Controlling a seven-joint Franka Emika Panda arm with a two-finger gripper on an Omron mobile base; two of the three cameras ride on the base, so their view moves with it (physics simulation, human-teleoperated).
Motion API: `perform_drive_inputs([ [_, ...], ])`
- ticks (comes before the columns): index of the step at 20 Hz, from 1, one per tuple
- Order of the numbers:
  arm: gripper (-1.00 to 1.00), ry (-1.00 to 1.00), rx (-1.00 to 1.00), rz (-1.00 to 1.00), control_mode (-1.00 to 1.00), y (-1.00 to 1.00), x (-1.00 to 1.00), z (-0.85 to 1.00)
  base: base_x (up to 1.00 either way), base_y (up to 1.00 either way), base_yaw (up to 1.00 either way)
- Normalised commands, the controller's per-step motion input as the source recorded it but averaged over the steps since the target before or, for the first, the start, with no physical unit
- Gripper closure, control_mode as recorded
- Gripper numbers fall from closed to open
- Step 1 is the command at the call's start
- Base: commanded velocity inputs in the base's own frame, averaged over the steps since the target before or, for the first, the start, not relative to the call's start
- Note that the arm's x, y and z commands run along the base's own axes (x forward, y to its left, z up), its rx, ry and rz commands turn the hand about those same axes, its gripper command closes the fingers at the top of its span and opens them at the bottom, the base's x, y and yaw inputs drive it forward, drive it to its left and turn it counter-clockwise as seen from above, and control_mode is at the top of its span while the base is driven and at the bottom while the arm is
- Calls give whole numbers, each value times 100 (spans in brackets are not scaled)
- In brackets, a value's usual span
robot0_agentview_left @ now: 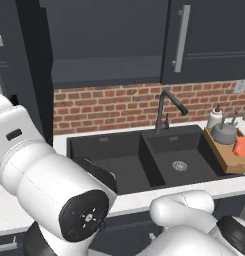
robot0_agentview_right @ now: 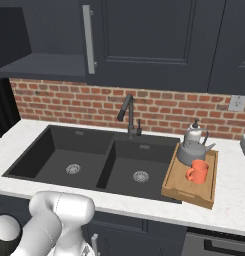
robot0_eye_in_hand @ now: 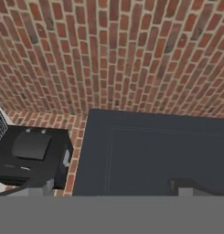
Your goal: Pick the kettle from the counter and place it on the tray. Then pick the mug from the cabinet and place it on the tray. Then close the cabinet doors.
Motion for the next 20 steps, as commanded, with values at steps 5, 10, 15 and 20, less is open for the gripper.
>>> perform_drive_inputs([
  [5, -100, 11, 0, -6, -100, 0, 25, -7, 0, 0, 0],
  [10, -100, 6, 0, -7, -100, -7, 16, -3, 0, 0, 0],
  [15, -100, 4, 0, -7, -100, -11, 13, -2, 0, 0, 0],
  [20, -100, 1, 0, -9, -100, -32, 14, -1, 0, 0, 0],
])
